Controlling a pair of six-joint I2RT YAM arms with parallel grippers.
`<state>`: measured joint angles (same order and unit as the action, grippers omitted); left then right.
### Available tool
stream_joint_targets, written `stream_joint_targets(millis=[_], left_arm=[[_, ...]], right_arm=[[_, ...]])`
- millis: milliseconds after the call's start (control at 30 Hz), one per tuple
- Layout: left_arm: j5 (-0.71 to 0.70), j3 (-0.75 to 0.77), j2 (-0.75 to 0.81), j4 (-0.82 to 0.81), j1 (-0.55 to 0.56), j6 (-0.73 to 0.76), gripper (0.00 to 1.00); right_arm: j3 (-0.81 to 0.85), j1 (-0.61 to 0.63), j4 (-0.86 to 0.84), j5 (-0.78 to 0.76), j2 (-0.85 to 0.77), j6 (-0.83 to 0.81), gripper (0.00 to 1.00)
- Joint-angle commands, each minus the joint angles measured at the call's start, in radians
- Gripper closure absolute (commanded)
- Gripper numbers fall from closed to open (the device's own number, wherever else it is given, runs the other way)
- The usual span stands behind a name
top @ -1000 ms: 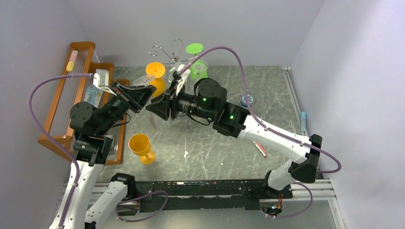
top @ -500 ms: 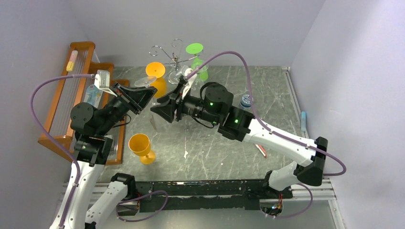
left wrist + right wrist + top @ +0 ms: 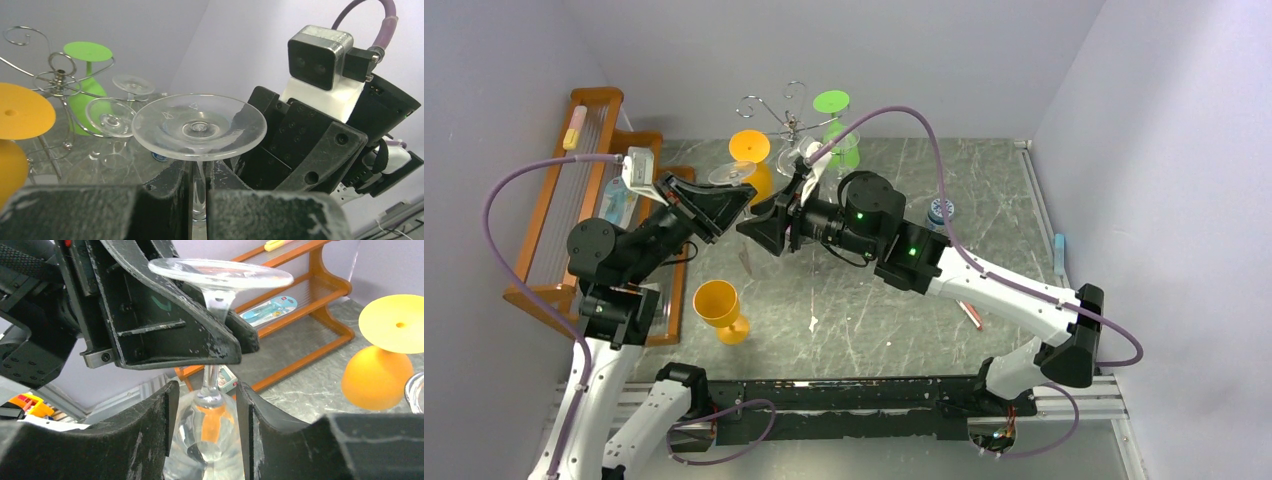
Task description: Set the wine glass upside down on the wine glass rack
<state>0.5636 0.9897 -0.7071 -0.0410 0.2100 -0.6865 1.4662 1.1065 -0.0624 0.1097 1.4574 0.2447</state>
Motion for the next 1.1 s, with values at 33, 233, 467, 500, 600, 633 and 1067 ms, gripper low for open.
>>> stream_joint_targets(millis=[33,233,467,500,600,633,1067], left_arm=[[0.109,-0.003,0.0,-0.122,-0.009,-0.036,0.95],[0.135,-0.019,0.003,-0.155,-0.009,-0.058,0.95],[0.148,-0.026,0.016,-0.172,-0.009,-0.064,0.9],[0.145,-0.027,0.017,-0.17,-0.009,-0.067,0.87],[0.132,-0.029,0.021,-0.156,-0.009,-0.075,0.72],[0.129,-0.029,0.023,-0.149,-0.009,-0.076,0.67],[0.051,-0.036,0.09,-0.06,-0.009,-0.164,0.03]], right_arm=[[0.037,-0.007,-0.01,0.024,0.021,0.007,0.55],[0.012,-0.008,-0.055,0.021,0.023,0.003,0.7],[-0.024,-0.009,-0.112,-0.036,0.012,-0.021,1.0],[-0.031,-0.008,-0.123,-0.039,0.008,-0.026,1.0],[-0.06,-0.009,-0.156,-0.051,-0.009,-0.044,1.0],[-0.076,-0.009,-0.173,-0.059,-0.017,-0.049,1.0],[-0.229,-0.009,-0.401,-0.215,-0.099,-0.07,1.0]])
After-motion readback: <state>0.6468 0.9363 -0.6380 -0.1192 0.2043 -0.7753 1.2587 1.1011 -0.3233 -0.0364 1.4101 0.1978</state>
